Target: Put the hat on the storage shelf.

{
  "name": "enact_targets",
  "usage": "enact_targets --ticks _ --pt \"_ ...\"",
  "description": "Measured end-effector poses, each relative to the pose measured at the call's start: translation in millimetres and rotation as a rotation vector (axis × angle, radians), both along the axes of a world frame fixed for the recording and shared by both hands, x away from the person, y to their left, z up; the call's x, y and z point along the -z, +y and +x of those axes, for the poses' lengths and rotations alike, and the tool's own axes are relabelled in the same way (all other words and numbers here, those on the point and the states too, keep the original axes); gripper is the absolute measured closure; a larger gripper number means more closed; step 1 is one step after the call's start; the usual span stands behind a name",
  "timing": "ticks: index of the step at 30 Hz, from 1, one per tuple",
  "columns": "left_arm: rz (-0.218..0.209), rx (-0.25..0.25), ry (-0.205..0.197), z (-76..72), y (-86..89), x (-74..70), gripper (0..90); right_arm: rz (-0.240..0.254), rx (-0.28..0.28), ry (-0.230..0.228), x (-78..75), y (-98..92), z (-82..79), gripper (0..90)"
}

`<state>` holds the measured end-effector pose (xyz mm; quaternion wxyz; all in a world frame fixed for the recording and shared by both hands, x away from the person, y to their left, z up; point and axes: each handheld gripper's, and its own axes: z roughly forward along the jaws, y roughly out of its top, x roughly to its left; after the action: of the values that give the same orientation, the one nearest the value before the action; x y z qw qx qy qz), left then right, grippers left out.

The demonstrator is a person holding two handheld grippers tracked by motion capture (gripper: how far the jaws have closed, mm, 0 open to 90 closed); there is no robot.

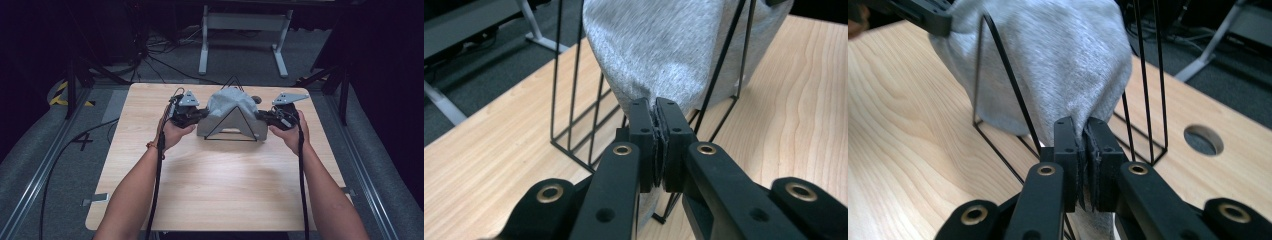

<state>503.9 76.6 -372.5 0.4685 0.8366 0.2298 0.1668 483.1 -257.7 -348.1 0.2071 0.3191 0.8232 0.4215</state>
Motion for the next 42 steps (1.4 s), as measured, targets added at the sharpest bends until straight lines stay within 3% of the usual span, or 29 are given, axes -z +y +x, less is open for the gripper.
enact_targets --ticks 12,17,20,27,37,40,42 --pt "0.095 0.003 0.012 -3.0 -15.0 20.7 86.8 -0.020 0.043 0.058 34.1 -8.3 3.9 84.5" --pt "0.104 -0.014 0.006 -5.5 -12.1 21.6 85.2 -0.019 0.063 0.051 36.6 -8.9 1.7 79.4" --pt "0.112 -0.002 -0.003 -12.5 -3.6 18.0 84.3 -0.015 0.081 0.027 30.4 -11.8 -4.8 73.6" --pt "0.147 0.014 -0.016 -28.8 9.3 17.7 83.5 -0.019 0.064 0.005 20.1 -14.9 -17.3 74.4" --pt "0.169 0.011 -0.009 -52.3 39.2 17.1 81.7 -0.049 0.054 0.003 12.6 -25.9 -37.8 74.0" --pt "0.210 0.009 -0.017 -60.7 48.0 19.4 80.5 -0.058 0.053 0.001 13.5 -31.1 -44.7 73.7" --pt "0.214 0.005 -0.006 -68.8 57.8 23.4 79.4 -0.077 0.054 0.009 16.5 -36.2 -49.9 72.0"
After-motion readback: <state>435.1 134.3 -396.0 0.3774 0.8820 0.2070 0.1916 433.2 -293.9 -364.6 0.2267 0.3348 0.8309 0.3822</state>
